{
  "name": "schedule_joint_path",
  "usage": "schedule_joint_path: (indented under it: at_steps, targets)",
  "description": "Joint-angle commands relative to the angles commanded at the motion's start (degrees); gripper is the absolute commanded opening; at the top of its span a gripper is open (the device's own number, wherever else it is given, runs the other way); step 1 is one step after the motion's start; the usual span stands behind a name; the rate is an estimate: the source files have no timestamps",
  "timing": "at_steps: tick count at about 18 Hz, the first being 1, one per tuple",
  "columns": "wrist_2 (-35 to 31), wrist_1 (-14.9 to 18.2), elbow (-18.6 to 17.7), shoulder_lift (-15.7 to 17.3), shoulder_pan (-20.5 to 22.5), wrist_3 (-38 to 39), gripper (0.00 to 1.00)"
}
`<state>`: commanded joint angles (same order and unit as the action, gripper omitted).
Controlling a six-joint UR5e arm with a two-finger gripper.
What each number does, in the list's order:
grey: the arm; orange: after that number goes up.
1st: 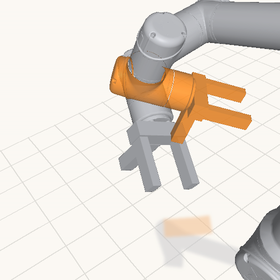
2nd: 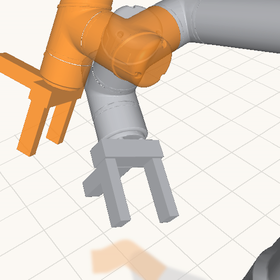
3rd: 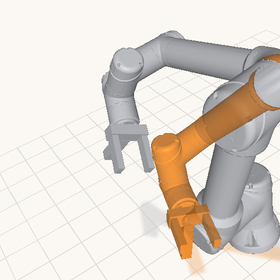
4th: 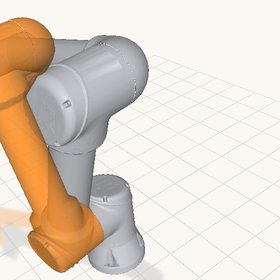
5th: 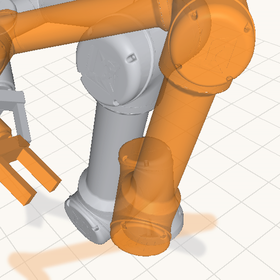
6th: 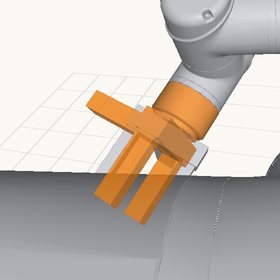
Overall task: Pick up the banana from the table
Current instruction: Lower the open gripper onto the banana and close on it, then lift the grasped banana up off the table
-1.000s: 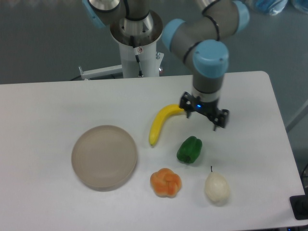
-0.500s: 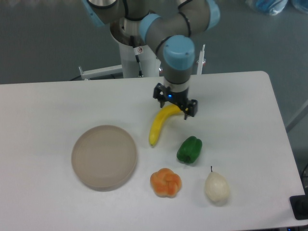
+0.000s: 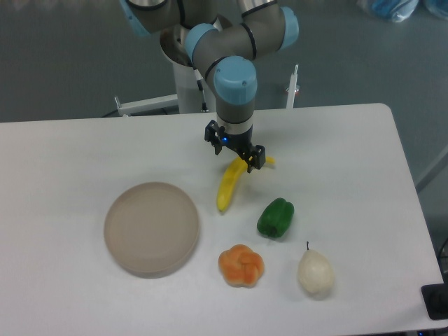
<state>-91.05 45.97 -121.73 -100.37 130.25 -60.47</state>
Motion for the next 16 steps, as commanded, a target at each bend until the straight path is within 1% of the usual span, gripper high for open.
schedule_joint_path:
  at_steps: [5, 11, 16]
  targets:
    - [-0.18, -1.85, 0.18, -2.20, -0.26, 0.00, 1.00]
    - [-0.35, -1.94, 0.62, -4.22, -0.97, 0.00, 1.00]
    - [-0.44, -1.94, -0.35, -4.14, -1.06, 0.09, 1.00]
